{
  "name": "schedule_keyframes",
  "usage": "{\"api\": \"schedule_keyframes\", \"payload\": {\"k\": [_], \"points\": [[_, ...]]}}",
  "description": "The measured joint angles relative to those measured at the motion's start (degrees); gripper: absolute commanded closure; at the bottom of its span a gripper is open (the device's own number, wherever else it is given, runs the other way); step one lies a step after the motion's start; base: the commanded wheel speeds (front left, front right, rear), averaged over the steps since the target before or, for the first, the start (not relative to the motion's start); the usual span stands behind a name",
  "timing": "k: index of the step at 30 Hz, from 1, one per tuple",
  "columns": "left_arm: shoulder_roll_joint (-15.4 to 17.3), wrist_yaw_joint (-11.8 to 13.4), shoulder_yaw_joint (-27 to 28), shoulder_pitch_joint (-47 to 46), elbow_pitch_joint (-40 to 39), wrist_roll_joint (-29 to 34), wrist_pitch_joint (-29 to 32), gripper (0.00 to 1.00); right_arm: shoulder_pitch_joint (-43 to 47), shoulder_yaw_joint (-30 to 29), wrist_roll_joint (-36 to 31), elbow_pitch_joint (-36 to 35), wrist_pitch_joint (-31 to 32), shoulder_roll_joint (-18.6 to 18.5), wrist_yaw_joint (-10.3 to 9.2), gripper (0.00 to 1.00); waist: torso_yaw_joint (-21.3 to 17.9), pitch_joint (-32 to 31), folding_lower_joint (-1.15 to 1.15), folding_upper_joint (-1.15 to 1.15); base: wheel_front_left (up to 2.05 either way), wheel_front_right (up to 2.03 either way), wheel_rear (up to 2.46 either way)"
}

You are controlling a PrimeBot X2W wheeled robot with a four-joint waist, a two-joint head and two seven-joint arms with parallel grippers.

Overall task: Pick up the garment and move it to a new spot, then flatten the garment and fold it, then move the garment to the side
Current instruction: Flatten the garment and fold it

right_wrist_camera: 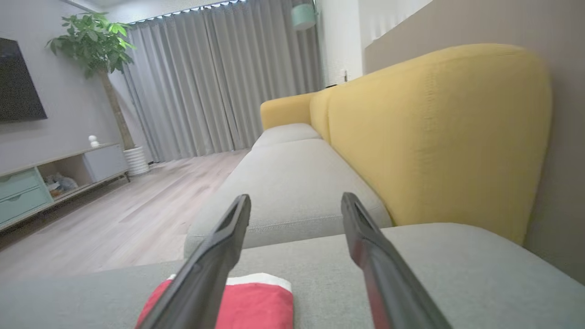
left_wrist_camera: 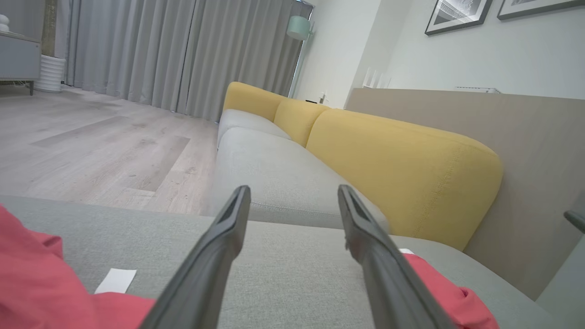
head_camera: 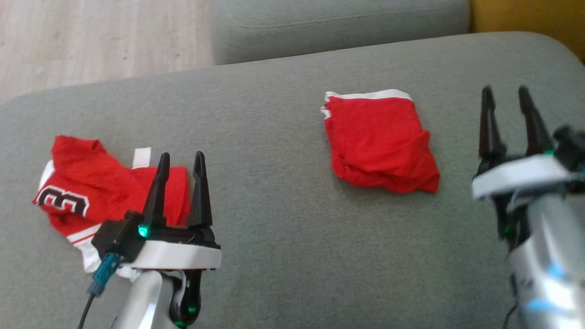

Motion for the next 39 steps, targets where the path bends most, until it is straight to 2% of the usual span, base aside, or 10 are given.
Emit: {"api": "schedule_keyframes", "payload": {"k": [3, 6, 10, 17, 18, 19, 20, 27, 33, 39], "points": [[0.00, 0.02, 0.01, 0.35, -0.20, 0.01, 0.00, 0.00, 6.80, -4.53, -5.04, -6.47, 0.00, 4.59, 0.00, 0.00, -1.21, 0.07, 0.00, 0.00, 0.00, 0.00, 0.00], [0.01, 0.03, 0.10, 1.05, -0.30, 0.01, 0.00, 0.00, 13.53, -6.15, -8.18, -9.79, 0.01, 7.49, 0.00, 0.00, -1.98, 0.36, 0.00, 0.00, 0.00, 0.00, 0.00], [0.02, 0.02, 0.09, 1.60, -0.27, 0.01, 0.00, 0.00, 17.34, -7.33, -9.96, -12.16, 0.01, 8.04, 0.00, 0.00, -2.24, 0.80, 0.00, 0.00, 0.00, 0.00, 0.00], [0.03, -0.01, -0.15, 1.38, -0.27, 0.01, 0.01, 0.00, 16.97, -7.47, -8.51, -13.07, 0.01, 8.27, 0.00, 0.00, -1.40, 2.51, 0.00, 0.00, 0.00, 0.00, 0.00], [0.03, -0.01, -0.24, 1.29, -0.27, 0.02, 0.00, 0.00, 16.53, -7.42, -8.11, -12.77, 0.01, 8.27, 0.00, 0.05, -1.16, 2.91, 0.00, 0.00, 0.00, 0.00, 0.00], [0.03, -0.02, -0.42, 1.19, -0.24, 0.08, 0.00, 0.00, 15.84, -7.30, -8.17, -12.39, 0.01, 8.27, 0.00, 0.86, -0.86, 3.29, 0.01, 0.00, 0.00, 0.00, 0.00], [0.03, -0.04, -0.60, 1.08, -0.16, 0.09, 0.00, 0.00, 14.95, -7.15, -8.37, -12.03, 0.01, 8.28, 0.00, 1.00, -0.55, 3.64, 0.01, 0.00, 0.00, 0.00, 0.00], [0.02, -0.52, -1.69, -1.82, 0.01, 0.68, 0.00, 0.00, 4.98, -8.70, -11.80, -7.12, 2.38, 8.27, 0.00, 1.00, 2.20, 7.24, 0.01, 0.00, 0.00, 0.00, 0.00], [0.01, -0.54, -3.08, -4.20, 0.31, 0.66, 0.00, 0.00, -3.63, -11.00, -14.73, 2.46, 5.92, 8.20, 0.00, 1.00, 5.47, 11.25, 0.02, 0.00, 0.00, 0.00, 0.00], [0.00, -0.55, -3.85, -5.96, 0.33, 0.56, 0.00, 0.00, -10.14, -13.12, -17.06, 15.06, 6.83, 7.70, 0.00, 1.00, 8.94, 14.60, 0.02, 0.00, 0.00, 0.00, 0.00]]}}
